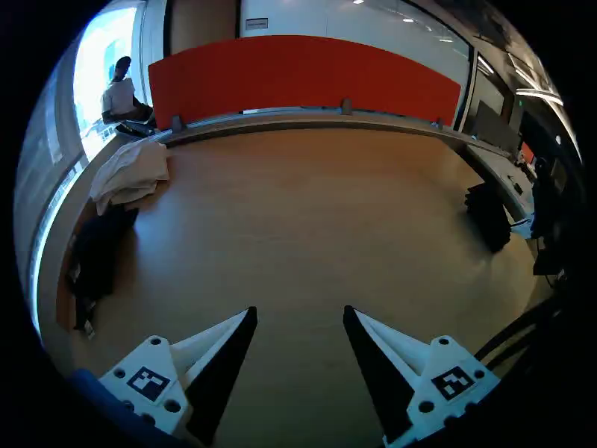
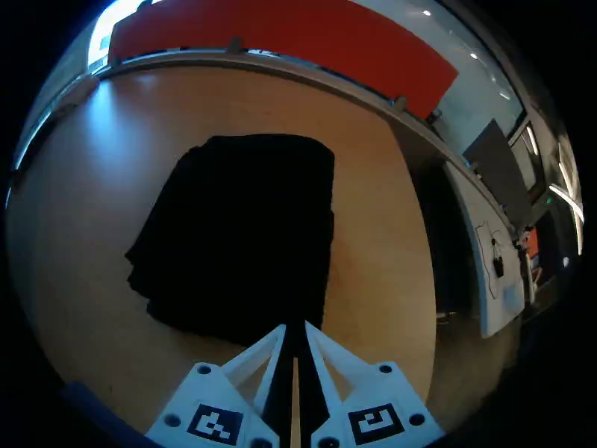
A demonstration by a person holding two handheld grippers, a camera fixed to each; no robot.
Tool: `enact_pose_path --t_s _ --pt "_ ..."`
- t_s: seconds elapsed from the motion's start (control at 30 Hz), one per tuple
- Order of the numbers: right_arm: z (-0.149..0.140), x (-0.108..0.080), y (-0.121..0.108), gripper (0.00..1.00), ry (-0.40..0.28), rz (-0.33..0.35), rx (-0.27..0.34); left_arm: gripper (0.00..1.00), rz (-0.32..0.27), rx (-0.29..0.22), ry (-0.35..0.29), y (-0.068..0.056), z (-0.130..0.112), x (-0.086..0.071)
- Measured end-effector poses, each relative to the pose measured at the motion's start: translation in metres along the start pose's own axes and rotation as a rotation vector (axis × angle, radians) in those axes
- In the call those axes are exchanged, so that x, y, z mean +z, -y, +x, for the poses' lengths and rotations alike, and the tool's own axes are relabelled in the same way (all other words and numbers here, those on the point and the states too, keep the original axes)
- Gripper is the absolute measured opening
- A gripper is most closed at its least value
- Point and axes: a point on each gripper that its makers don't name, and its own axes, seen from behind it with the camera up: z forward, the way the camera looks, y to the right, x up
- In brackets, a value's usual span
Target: Fold towel
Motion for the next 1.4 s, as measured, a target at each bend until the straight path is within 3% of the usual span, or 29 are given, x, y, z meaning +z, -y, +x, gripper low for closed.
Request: enact_pose_path --t_s 0.3,0.57,0.7,0.83,0.9,1.03,1.17,1.4 --pt "0.003 -0.008 -0.001 0.09 -0.024 -0.007 0.001 0.85 0.003 -0.003 0.000 0.001 0.001 0.000" --pt "0.003 -0.023 -0.002 0.41 -0.033 -0.018 0.006 0.85 0.001 -0.010 -0.002 0.002 0.002 0.001" --pt "0.003 -0.030 -0.001 0.41 -0.031 -0.026 0.014 0.85 0.001 -0.011 -0.005 0.003 0.003 0.001" --pt "0.008 -0.037 0.004 0.49 -0.051 -0.025 0.021 0.85 -0.002 -0.013 -0.009 0.002 0.003 0.001" --pt "0.012 -0.041 0.007 0.59 -0.062 -0.022 0.025 0.85 -0.003 -0.015 -0.011 0.002 0.004 0.001" --pt "0.024 -0.048 0.020 0.70 -0.095 -0.003 0.045 0.85 -0.006 -0.018 -0.020 0.003 0.006 0.000" --pt "0.039 -0.058 0.029 0.93 -0.138 0.003 0.055 0.85 -0.006 -0.018 -0.029 0.005 0.009 -0.001" --pt "0.059 -0.068 0.042 0.95 -0.189 -0.002 0.043 0.85 -0.008 -0.028 -0.055 0.008 0.016 -0.003"
